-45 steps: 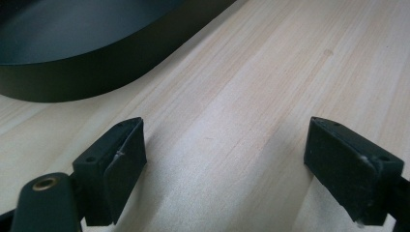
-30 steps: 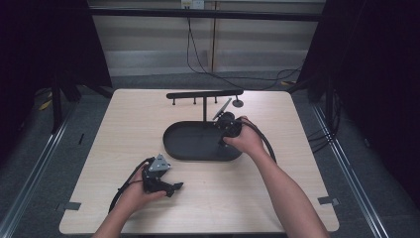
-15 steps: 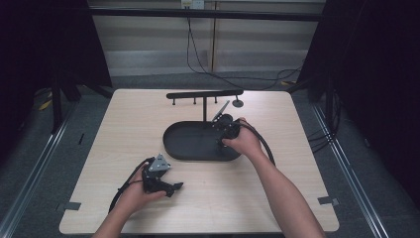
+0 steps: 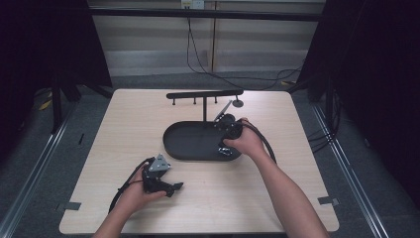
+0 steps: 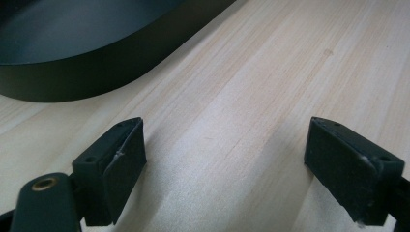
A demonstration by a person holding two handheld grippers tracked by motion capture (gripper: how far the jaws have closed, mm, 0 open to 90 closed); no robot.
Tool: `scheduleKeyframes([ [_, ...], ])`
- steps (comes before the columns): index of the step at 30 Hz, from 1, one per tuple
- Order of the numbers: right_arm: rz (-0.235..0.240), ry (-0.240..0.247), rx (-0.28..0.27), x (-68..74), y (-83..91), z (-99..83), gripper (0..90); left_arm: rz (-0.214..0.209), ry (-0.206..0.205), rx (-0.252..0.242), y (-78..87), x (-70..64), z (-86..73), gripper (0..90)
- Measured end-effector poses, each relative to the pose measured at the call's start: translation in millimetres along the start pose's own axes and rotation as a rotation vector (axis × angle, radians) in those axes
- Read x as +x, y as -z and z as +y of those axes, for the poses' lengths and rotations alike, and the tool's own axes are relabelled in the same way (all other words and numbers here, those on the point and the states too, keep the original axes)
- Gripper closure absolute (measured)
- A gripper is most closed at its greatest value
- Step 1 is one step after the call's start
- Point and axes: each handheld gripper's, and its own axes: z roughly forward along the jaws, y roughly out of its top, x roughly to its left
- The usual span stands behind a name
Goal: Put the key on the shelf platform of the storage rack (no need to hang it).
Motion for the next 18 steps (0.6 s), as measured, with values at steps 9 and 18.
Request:
scheduleKeyframes([
  [9,0.017,-0.029,-0.010,0.5,9.8,-4.3,48.4,0.002,0.001,0.001,0.2,0.0,0.0,14.5],
  [18,0.021,-0.030,-0.032,4.9,18.5,-9.2,38.5,0.000,0.001,0.000,0.1,0.0,0.0,14.5],
])
